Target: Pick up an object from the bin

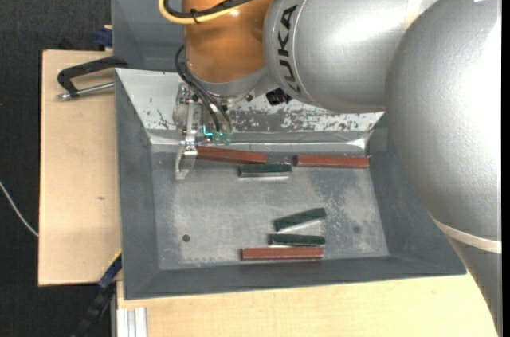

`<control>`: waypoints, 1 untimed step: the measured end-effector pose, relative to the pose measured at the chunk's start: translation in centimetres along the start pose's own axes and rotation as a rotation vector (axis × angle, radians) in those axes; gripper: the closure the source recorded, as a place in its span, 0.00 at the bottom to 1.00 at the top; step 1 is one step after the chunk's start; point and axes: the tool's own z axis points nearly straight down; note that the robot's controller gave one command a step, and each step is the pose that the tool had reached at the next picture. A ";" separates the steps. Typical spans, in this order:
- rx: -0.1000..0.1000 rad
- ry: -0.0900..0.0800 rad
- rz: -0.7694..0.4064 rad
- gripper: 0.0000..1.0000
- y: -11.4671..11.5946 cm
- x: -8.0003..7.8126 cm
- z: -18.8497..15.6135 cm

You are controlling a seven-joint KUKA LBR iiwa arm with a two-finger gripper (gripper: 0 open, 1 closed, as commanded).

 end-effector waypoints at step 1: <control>-0.002 -0.009 0.002 0.00 -0.1 -0.2 -0.5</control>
Offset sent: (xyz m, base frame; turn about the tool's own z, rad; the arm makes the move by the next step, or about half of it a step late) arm -0.0066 -0.1251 -0.0754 -0.1004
